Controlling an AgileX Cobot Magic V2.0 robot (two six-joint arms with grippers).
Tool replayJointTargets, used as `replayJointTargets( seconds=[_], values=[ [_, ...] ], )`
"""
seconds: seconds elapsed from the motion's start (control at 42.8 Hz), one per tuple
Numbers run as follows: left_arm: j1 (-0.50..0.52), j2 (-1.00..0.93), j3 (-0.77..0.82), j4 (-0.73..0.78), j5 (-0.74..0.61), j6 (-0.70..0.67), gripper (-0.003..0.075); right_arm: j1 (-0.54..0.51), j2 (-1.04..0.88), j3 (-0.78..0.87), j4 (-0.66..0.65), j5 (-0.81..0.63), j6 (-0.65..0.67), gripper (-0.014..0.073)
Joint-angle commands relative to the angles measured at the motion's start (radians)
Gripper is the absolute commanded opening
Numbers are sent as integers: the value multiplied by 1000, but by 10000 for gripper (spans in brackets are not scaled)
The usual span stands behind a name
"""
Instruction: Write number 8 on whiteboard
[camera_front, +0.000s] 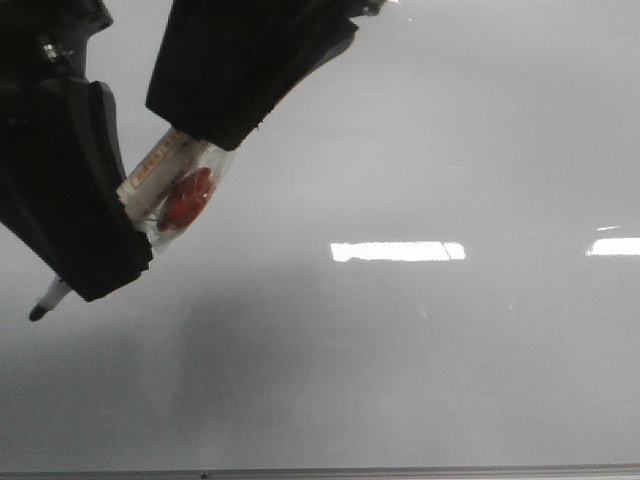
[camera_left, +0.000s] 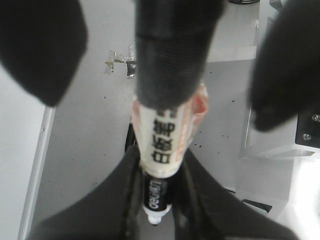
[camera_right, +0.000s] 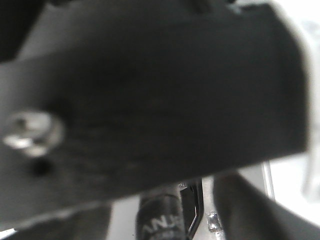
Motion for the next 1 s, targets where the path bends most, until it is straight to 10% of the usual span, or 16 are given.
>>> replayJointTargets(
  seconds=[0.0, 0.303, 0.537, 0.98],
  values=[
    [-9, -34, -30, -49, 45, 1, -21, 1, -34, -35, 52, 79, -7, 276],
    [-7, -34, -30, -49, 35, 1, 75, 1, -34, -35, 56, 108, -7, -69],
    [-7, -34, -33, -52, 9, -44, 426, -8, -39, -35, 55, 119, -7, -68],
    [51, -84, -49, -98, 10, -89, 433, -272, -266, 220, 56, 54, -2, -66]
  ],
)
